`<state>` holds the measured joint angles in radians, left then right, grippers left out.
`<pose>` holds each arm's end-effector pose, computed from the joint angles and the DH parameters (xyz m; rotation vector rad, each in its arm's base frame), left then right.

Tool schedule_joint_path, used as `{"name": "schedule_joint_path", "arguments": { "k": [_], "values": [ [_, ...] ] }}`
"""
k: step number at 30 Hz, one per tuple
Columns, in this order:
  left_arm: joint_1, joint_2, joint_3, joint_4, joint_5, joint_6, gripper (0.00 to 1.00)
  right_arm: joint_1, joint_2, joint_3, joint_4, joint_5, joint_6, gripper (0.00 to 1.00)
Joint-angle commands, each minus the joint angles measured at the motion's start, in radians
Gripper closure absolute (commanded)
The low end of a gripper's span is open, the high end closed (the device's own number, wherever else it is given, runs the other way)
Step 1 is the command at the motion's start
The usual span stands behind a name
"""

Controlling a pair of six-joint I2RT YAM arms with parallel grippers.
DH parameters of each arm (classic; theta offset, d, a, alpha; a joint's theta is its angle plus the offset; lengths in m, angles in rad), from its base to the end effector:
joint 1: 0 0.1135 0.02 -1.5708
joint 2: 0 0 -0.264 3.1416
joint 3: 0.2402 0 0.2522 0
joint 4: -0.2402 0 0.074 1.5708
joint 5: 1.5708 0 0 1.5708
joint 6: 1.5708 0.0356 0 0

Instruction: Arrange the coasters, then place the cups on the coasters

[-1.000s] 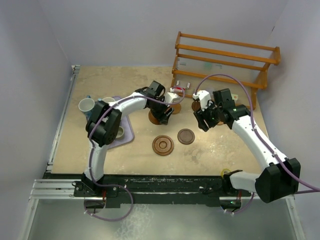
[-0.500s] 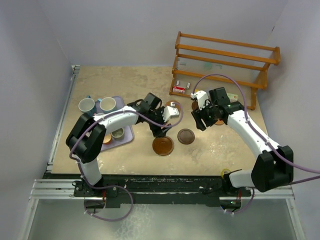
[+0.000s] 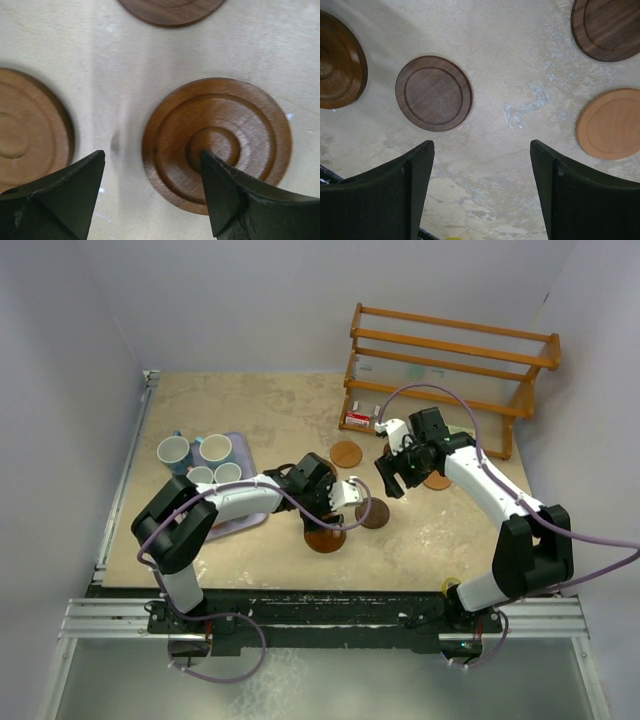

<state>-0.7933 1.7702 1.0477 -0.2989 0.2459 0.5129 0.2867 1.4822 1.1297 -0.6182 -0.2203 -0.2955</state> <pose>0.2410 -0.2572 0.1627 1.6523 2.0105 -0.4207 0.2939 0.0947 0.2585 -0.8083 2.3966 0.2761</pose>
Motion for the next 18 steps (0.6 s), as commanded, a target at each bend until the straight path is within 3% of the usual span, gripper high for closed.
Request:
{"name": "schedule_joint_path", "arguments": {
  "k": [1,13,18],
  "values": [
    [0.013,-0.016,-0.046,0.046,-0.185,0.021,0.27,-0.004,0.01,0.035,-0.008,-0.009,0.0,0.2],
    [0.111,-0.016,-0.023,0.077,-0.206,-0.011,0.29,-0.005,0.123,0.113,0.029,-0.004,0.016,0.22],
    [0.114,-0.05,-0.022,0.04,-0.101,0.001,0.28,-0.003,0.166,0.12,0.044,-0.034,0.036,0.23]
  ]
}}
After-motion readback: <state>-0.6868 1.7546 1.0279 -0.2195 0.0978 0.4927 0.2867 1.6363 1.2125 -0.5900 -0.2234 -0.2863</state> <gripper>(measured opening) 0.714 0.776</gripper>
